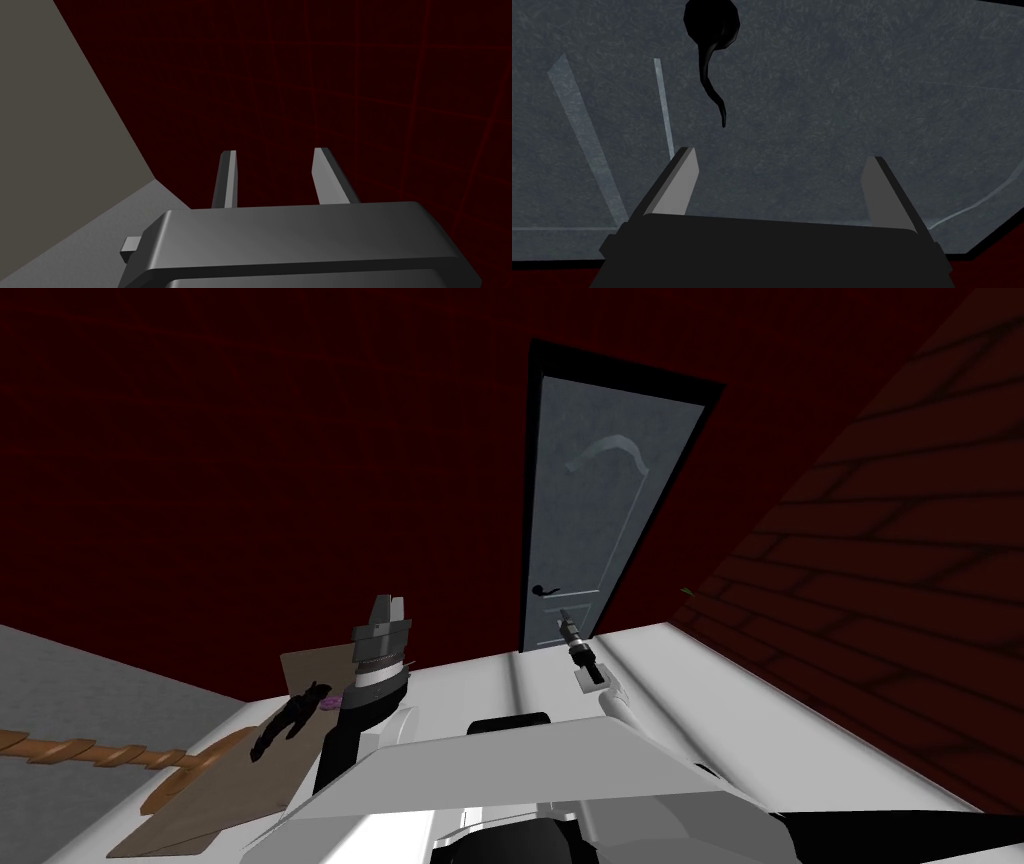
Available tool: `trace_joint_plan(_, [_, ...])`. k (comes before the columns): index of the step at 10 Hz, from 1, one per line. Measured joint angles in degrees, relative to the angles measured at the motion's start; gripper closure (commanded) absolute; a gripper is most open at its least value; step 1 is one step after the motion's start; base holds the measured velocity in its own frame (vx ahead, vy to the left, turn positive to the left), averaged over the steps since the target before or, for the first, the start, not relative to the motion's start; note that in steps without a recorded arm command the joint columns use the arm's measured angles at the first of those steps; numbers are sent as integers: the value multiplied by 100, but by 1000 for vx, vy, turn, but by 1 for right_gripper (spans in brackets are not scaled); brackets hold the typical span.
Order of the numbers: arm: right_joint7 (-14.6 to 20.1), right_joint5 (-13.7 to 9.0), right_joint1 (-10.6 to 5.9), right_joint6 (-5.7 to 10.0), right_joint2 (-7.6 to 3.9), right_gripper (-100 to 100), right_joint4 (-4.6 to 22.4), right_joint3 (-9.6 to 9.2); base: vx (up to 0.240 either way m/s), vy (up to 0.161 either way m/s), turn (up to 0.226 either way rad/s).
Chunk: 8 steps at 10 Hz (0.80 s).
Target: Pull the door open
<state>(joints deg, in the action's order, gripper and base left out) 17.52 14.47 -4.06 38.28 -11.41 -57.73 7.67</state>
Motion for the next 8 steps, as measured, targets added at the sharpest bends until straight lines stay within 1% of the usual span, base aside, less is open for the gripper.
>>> trace_joint_plan(1, [16, 20, -95, 71, -36, -100, 236, 19, 99, -14, 12])
trace_joint_plan(3, [71, 79, -191, 108, -82, -100, 494, 26, 99, -30, 8])
trace_joint_plan(4, [79, 103, -286, 154, -97, -100, 696, 42, 100, -18, 12])
trace_joint_plan(8, [134, 179, -449, 252, -156, -100, 1135, 63, 66, -15, 5])
